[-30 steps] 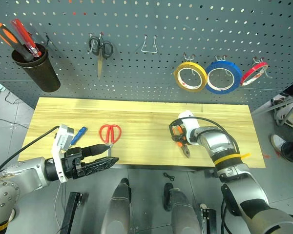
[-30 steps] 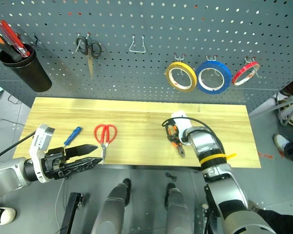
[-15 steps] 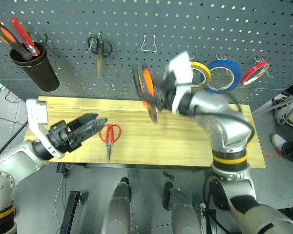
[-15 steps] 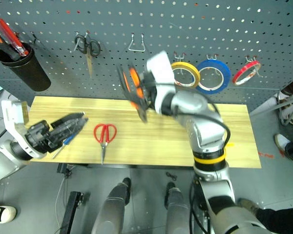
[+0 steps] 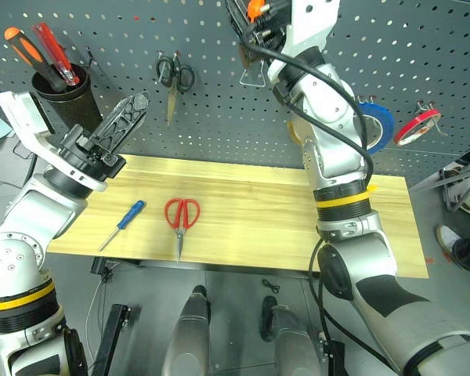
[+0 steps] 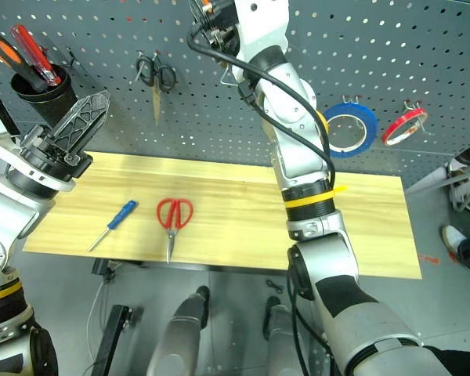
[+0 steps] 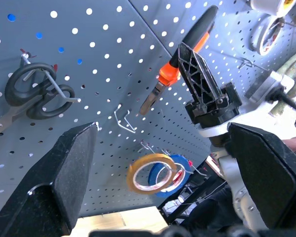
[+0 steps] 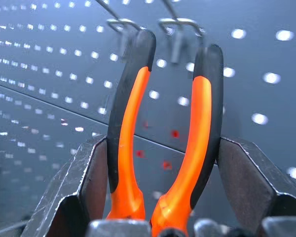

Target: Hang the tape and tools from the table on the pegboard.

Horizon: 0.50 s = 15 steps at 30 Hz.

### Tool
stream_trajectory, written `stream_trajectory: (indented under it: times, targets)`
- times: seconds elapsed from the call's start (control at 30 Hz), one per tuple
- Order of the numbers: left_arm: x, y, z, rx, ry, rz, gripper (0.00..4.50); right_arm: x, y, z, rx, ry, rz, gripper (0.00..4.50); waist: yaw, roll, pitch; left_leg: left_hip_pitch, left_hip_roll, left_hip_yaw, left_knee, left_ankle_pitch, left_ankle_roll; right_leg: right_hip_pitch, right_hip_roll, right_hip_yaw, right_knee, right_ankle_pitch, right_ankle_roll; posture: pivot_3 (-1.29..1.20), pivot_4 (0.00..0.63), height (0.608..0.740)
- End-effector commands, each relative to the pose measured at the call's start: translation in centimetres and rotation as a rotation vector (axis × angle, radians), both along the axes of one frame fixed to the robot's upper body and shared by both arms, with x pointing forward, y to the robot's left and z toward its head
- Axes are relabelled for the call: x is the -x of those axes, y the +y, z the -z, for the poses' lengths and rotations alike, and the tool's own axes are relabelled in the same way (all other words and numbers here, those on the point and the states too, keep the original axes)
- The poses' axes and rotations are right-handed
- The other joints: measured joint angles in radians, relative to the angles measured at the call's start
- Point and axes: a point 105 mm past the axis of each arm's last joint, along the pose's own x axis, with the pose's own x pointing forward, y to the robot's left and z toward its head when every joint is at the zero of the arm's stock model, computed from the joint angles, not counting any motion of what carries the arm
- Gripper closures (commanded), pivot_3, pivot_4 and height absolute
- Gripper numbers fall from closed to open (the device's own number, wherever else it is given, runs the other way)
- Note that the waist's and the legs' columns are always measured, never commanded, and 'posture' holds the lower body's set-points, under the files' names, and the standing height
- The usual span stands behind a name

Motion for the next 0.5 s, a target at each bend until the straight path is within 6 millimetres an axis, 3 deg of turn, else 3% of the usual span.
stream_trajectory:
  times: [0.03, 0.33, 0.5]
  targets:
    - [0.3, -0.4, -0.6, -0.014, -0.042, 0.005, 0.0, 1.6, 0.3, -2.1, -0.022, -0.148, -0.019, 1.55, -0.002, 0.0, 0.0, 0.0, 0.0, 0.0, -0.001, 0.0, 0.0, 0.0, 0.0, 0.0, 0.0, 0.0, 0.0, 0.28, 0.277, 0.737]
    - [0.4, -0.9, 0.0, -0.034, -0.013, 0.029, 0.0, -0.4, -0.1, 0.0, -0.019, -0.15, 0.037, 1.55, -0.001, 0.0, 0.0, 0.001, 0.0, -0.004, -0.005, 0.003, -0.002, 0.0, 0.001, -0.002, 0.001, 0.0, -0.001, 0.31, 0.306, 0.737]
    - [0.5, -1.0, -0.2, -0.034, -0.01, 0.034, 0.0, -2.2, -0.5, 2.2, -0.015, -0.071, 0.076, 1.55, -0.002, 0.0, 0.0, 0.001, 0.0, -0.005, -0.006, 0.004, -0.003, 0.0, 0.001, -0.002, 0.001, 0.0, -0.001, 0.32, 0.313, 0.737]
